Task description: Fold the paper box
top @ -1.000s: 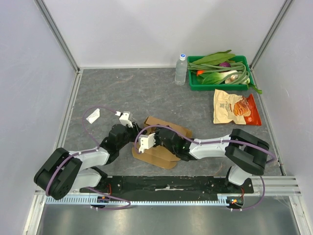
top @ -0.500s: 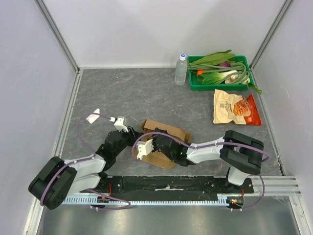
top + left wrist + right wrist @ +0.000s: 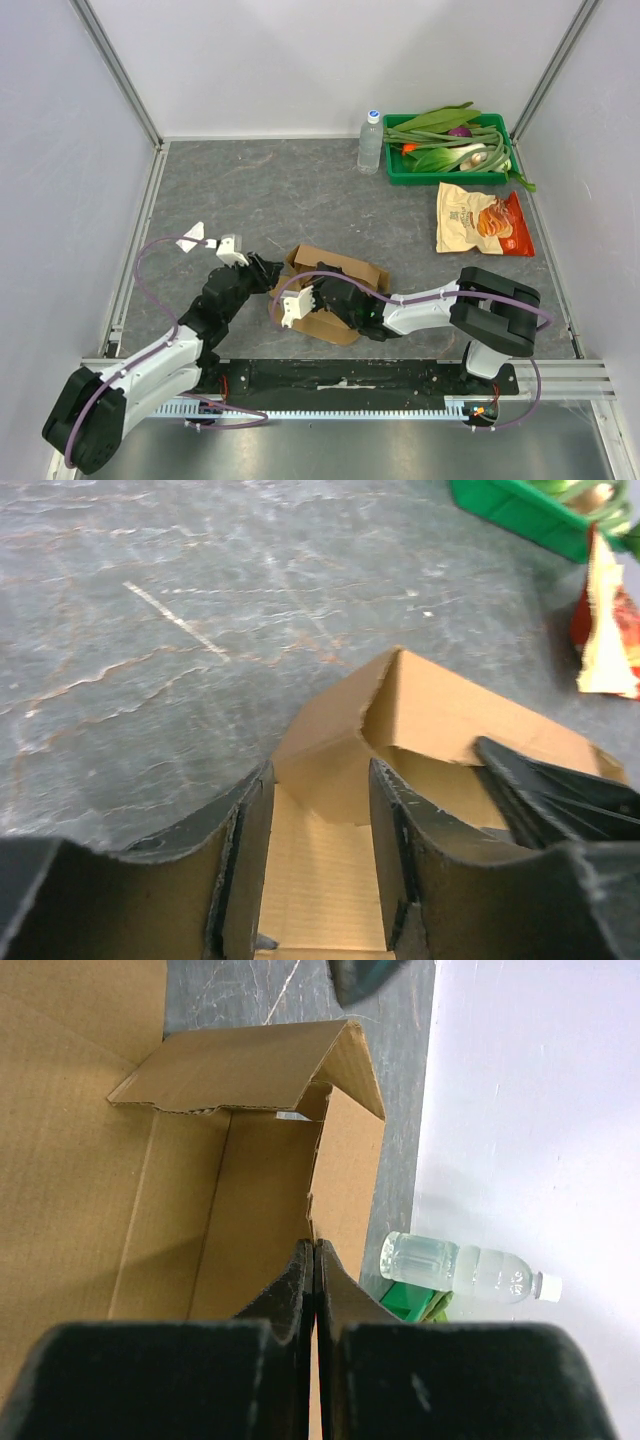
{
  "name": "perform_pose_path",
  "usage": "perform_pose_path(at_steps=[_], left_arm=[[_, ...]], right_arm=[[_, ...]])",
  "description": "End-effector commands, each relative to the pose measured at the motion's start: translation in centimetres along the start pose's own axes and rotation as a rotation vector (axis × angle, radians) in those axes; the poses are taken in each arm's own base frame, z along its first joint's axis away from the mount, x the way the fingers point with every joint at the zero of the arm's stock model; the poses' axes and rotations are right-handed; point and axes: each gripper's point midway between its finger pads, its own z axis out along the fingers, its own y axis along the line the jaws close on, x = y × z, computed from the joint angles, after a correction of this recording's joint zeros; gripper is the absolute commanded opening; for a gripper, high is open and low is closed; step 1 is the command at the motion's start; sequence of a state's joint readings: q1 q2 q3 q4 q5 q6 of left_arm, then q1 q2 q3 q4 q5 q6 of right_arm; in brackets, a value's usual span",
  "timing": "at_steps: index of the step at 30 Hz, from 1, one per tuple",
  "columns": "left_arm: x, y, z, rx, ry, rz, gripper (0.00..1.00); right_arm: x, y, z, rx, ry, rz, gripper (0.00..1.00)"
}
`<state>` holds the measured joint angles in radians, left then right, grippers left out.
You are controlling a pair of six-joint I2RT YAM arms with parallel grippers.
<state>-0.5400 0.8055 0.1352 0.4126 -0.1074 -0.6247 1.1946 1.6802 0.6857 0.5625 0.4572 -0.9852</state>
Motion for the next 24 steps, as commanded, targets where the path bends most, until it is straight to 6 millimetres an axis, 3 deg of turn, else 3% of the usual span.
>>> perform_pose_path(at_steps=[1, 3, 4, 6, 8, 9, 17, 19, 24], left_arm=[[-0.4, 2.6, 0.5, -0.148, -0.011, 0.038, 0.48], [1.3, 2.3, 1.3, -0.127, 0.093, 0.095, 0.4], [0.6, 1.5, 1.9, -0.125, 0.105, 0.103, 0.38], [2.1, 1.7, 2.5, -0.138, 0.174, 0.137, 0.36], [2.4, 1.5, 2.8, -0.124, 0.176, 0.146, 0.36], [1.9, 0.4, 3.2, -0.074, 0.14, 0.144, 0.38], [2.0, -2.0, 5.0, 0.008, 0.115, 0.204, 0.45], [2.6, -1.7, 5.4, -0.005, 0.124, 0.202, 0.45], [1.5, -1.4, 5.8, -0.031, 0.03, 0.195, 0.44]], right_arm=[[0.8, 3.2, -0.1, -0.103, -0.011, -0.011, 0.0], [0.7, 2.8, 0.0, -0.095, -0.013, -0.001, 0.0], [0.6, 2.8, 0.0, -0.097, -0.018, 0.003, 0.0], [0.5, 2.5, 0.0, -0.094, -0.023, 0.013, 0.0], [0.4, 2.5, 0.0, -0.096, -0.027, 0.017, 0.0], [0.5, 2.5, 0.1, -0.099, -0.025, 0.018, 0.0], [-0.1, 2.7, 0.2, -0.124, -0.047, 0.025, 0.0], [-0.4, 2.5, 0.3, -0.12, -0.055, 0.031, 0.0], [-0.5, 2.7, 0.2, -0.134, -0.058, 0.029, 0.0]])
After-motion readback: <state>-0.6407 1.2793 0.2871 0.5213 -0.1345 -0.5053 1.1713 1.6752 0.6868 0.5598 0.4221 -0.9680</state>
